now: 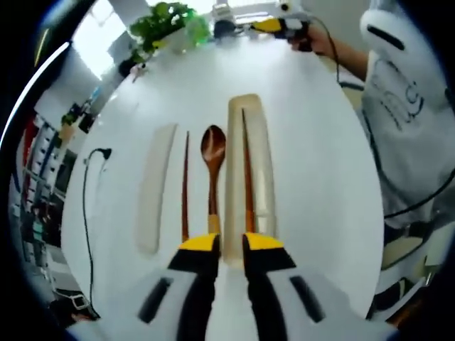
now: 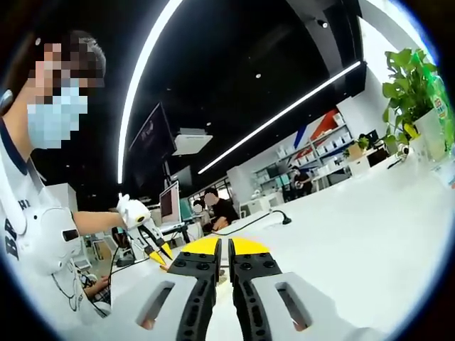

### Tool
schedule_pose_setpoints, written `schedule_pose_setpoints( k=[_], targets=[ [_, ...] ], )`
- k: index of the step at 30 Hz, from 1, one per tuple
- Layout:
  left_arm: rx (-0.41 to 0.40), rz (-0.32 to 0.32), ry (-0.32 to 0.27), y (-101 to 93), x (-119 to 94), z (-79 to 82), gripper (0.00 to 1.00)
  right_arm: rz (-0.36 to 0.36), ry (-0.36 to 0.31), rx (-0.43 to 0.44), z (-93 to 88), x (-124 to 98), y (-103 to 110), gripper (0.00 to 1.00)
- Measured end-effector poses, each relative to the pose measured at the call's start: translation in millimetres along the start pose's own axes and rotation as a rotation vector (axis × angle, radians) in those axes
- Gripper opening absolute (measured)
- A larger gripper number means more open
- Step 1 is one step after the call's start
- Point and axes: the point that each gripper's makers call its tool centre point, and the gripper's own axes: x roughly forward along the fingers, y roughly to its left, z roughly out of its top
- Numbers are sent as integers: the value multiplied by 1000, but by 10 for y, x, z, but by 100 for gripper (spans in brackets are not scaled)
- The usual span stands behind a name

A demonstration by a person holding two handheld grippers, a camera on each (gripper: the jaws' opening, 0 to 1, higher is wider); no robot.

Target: Arrange the utensils inside the cutlery case until each visible utensil rests in its matching compartment.

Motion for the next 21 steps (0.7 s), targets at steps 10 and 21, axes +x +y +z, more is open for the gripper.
schedule_pose_setpoints(
  k=[10, 21],
  targets=[
    [-18, 24, 32, -70, -119, -232, 11, 16, 2, 21, -37, 66, 4, 3],
    [-47, 30, 60, -47, -61, -324, 3, 3, 11, 39, -84, 48, -25, 3]
  ],
)
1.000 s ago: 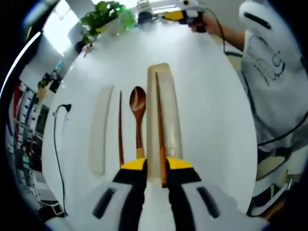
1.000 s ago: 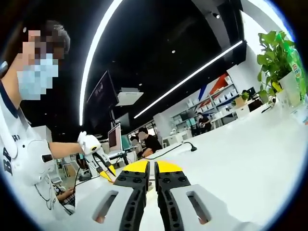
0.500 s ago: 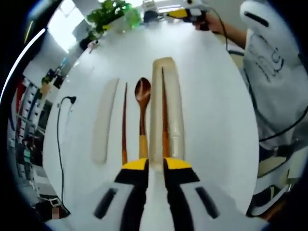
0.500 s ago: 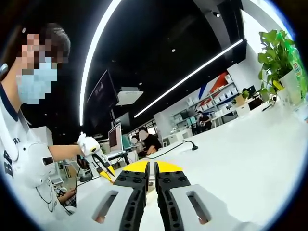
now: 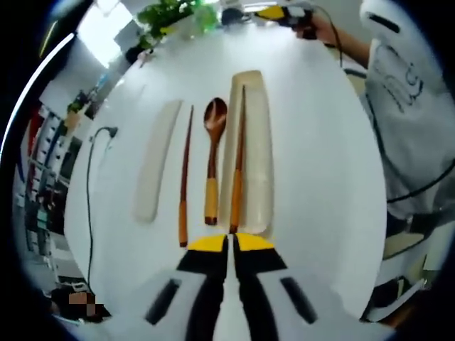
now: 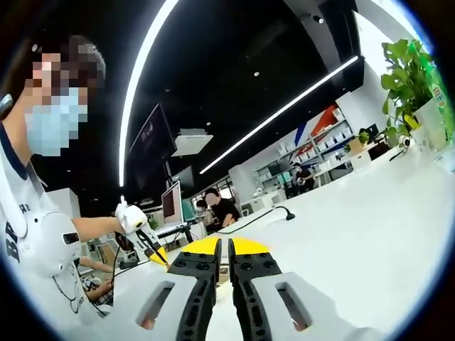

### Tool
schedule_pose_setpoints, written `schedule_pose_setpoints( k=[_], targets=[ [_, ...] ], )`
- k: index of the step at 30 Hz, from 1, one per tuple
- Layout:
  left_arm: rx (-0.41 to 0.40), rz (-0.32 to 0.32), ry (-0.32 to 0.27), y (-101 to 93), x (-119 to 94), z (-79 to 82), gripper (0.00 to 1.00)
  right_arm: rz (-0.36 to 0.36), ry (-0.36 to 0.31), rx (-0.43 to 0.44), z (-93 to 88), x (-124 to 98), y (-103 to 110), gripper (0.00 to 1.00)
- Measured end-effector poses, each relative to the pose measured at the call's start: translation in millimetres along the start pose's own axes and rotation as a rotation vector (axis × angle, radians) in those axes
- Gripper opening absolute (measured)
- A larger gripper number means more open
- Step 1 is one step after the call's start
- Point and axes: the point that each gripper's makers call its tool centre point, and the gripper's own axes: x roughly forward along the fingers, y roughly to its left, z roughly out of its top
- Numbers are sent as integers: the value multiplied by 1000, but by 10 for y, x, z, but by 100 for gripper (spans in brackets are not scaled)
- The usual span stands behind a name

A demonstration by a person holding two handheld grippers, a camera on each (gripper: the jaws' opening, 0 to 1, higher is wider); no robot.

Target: Arrange the utensils inside the cutlery case until each visible utensil rests in its matching compartment.

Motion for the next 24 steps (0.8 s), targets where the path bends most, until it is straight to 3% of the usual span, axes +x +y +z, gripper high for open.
schedule_pose_setpoints(
  k=[8, 16, 24],
  targets=[
    [2, -9, 10, -31, 68, -49, 2, -2, -7, 13, 5, 6, -20, 3],
    [40, 31, -16, -23, -18, 17, 2, -5, -2, 61, -95, 56, -60, 3],
    [62, 15, -22, -69, 75, 58, 2, -11, 9, 41, -103, 26, -37, 3]
  ],
)
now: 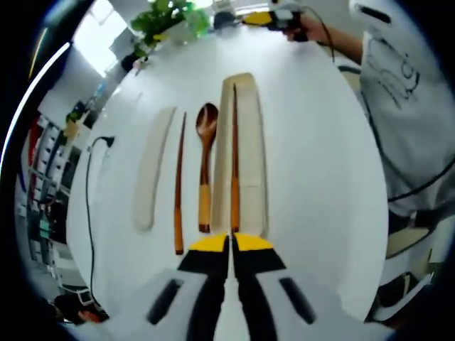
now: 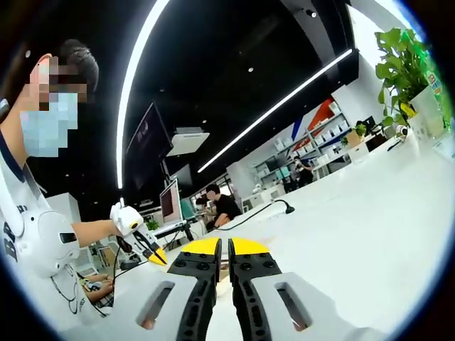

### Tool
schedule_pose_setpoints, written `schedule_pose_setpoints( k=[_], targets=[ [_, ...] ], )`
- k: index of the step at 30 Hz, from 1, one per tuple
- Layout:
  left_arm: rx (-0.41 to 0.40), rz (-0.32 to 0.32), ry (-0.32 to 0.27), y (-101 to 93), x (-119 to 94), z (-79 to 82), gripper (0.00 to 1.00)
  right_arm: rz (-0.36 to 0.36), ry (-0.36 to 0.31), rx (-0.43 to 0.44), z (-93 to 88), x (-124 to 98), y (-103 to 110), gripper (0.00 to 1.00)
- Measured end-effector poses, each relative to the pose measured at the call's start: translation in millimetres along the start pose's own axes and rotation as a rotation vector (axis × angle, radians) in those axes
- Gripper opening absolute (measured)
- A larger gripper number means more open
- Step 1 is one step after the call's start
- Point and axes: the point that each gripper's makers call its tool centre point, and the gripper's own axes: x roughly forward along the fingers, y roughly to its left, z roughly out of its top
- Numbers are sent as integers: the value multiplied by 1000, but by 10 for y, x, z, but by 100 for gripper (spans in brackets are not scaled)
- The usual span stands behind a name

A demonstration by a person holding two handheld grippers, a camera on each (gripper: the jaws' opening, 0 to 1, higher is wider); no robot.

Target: Arrange the utensils inside the cutlery case until each visible utensil rests in its matching compartment.

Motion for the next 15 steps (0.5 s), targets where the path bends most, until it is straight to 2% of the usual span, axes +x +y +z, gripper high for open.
schedule_pose_setpoints(
  k=[7, 11, 15],
  targets=[
    [5, 9, 2, 20, -14, 0, 2, -12, -1, -7, 39, -60, -3, 3],
    [6, 25, 12, 78, -81, -39, 3, -17, -3, 0, 43, -57, -7, 3],
    [-12, 50, -4, 159, -172, -28, 3, -13, 5, -4, 26, -52, 12, 3]
  ],
)
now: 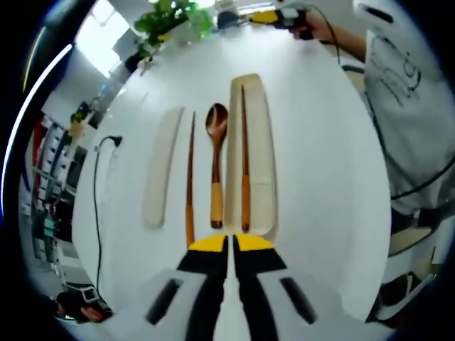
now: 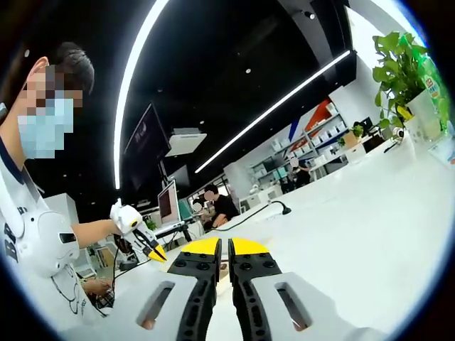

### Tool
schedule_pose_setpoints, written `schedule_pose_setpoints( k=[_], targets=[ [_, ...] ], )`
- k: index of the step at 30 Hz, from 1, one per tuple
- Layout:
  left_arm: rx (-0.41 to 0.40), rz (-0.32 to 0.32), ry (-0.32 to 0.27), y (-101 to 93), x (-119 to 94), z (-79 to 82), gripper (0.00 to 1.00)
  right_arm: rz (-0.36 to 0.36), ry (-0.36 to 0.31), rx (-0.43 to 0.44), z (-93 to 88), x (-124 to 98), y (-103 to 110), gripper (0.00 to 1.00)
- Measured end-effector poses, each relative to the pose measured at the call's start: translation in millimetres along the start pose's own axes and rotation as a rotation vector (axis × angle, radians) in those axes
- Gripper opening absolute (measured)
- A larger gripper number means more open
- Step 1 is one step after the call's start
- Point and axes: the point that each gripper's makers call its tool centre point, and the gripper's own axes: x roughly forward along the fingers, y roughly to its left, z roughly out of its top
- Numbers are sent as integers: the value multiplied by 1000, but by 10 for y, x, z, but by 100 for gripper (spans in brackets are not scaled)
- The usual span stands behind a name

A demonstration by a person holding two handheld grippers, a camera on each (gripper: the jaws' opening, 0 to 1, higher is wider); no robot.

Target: Arrange the utensils inside the cutlery case until each visible utensil rests in its matching compartment.

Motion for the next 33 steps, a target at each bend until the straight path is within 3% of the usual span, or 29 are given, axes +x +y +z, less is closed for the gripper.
schedule_pose_setpoints(
  k=[8, 14, 24, 33],
  targets=[
    [-16, 58, -7, 282, -77, 18, 3, -15, -5, -5, 22, -25, -18, 3],
    [-36, 61, 31, 456, 113, -72, 3, -25, -6, 0, 11, -56, -39, 3],
    [-74, 24, 54, 516, 420, -151, 4, -40, -12, 3, 40, -114, -77, 3],
    [-78, -2, 66, 487, 510, -172, 4, -19, -44, 30, 130, -123, -64, 3]
  ],
)
